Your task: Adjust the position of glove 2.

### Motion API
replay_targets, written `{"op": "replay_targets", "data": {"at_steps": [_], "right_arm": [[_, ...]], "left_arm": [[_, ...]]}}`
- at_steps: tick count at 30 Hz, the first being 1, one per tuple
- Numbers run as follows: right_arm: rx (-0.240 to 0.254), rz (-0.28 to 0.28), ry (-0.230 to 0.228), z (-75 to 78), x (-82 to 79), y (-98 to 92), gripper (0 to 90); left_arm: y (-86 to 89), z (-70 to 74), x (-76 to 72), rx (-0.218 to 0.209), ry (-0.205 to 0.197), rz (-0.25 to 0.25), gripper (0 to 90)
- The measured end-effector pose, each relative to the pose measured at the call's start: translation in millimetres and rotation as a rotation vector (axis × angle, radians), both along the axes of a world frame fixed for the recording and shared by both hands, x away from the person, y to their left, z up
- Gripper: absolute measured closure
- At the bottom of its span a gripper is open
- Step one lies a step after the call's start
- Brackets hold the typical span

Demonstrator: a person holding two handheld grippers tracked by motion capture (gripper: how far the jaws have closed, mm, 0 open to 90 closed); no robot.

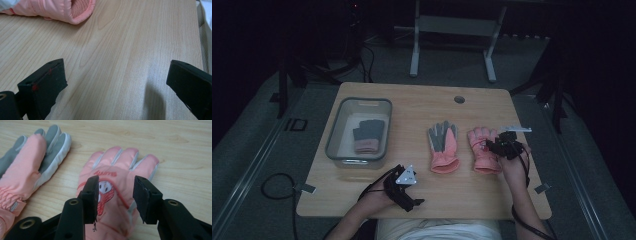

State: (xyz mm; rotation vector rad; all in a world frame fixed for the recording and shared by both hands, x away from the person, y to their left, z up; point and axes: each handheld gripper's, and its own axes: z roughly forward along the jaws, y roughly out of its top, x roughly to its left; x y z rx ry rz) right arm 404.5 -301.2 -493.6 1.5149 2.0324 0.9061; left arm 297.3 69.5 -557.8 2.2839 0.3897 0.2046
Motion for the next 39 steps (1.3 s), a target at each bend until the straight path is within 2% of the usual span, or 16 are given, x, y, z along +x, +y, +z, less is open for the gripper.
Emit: {"op": "replay_targets", "data": {"at_steps": [3,5,8,12,14,19,21,22,23,26,30,34,36,38,39], "right_arm": [[-0.027,0.061,-0.02,4.9,3.0,-4.1,59.3],[-0.032,0.133,-0.037,5.5,4.7,-5.5,59.5],[-0.079,0.184,-0.032,3.5,7.9,-9.0,59.3],[-0.049,0.227,-0.026,2.3,10.0,-14.6,56.6],[-0.051,0.24,-0.035,1.7,9.4,-14.2,55.9],[-0.074,0.251,-0.026,-6.6,9.9,-8.5,55.6],[-0.116,0.254,-0.01,-17.4,9.3,-2.0,55.4],[-0.116,0.254,-0.01,-17.4,9.3,-2.0,55.4],[-0.147,0.252,-0.011,-25.2,8.2,0.6,55.2],[-0.139,0.238,-0.019,-29.5,6.8,0.4,54.7],[-0.154,0.233,-0.038,-35.5,3.8,2.9,52.1],[-0.154,0.239,-0.027,-35.6,5.0,3.1,53.0],[-0.146,0.231,-0.016,-36.3,6.6,3.0,56.3],[-0.146,0.216,-0.014,-37.7,6.2,5.0,67.2],[-0.146,0.216,-0.014,-37.7,6.2,5.0,67.2]], "left_arm": [[0.0,0.0,-0.1,-0.002,0.003,0.0,2.1],[-0.1,0.1,-0.3,-0.001,0.004,-0.001,2.1],[0.2,0.1,-0.4,-0.003,0.005,0.0,2.1],[0.1,-0.1,0.2,0.0,0.003,0.0,2.1],[0.1,0.0,0.2,0.0,0.004,-0.001,2.1],[0.2,-0.2,0.4,0.001,0.004,0.001,2.1],[0.2,-0.6,0.4,0.001,0.006,0.003,2.1],[0.2,-0.6,0.4,0.001,0.006,0.003,2.1],[0.3,-0.8,0.4,0.001,0.006,0.003,2.1],[0.2,-1.2,0.2,0.002,0.007,0.002,2.1],[0.0,-1.6,0.4,0.005,0.009,0.003,2.1],[-0.1,-1.6,0.4,0.006,0.009,0.003,2.1],[-0.4,-1.7,0.2,0.008,0.008,0.002,2.1],[-0.4,-1.8,0.2,0.008,0.009,0.002,2.1],[-0.4,-1.8,0.2,0.008,0.008,0.002,2.1]]}}
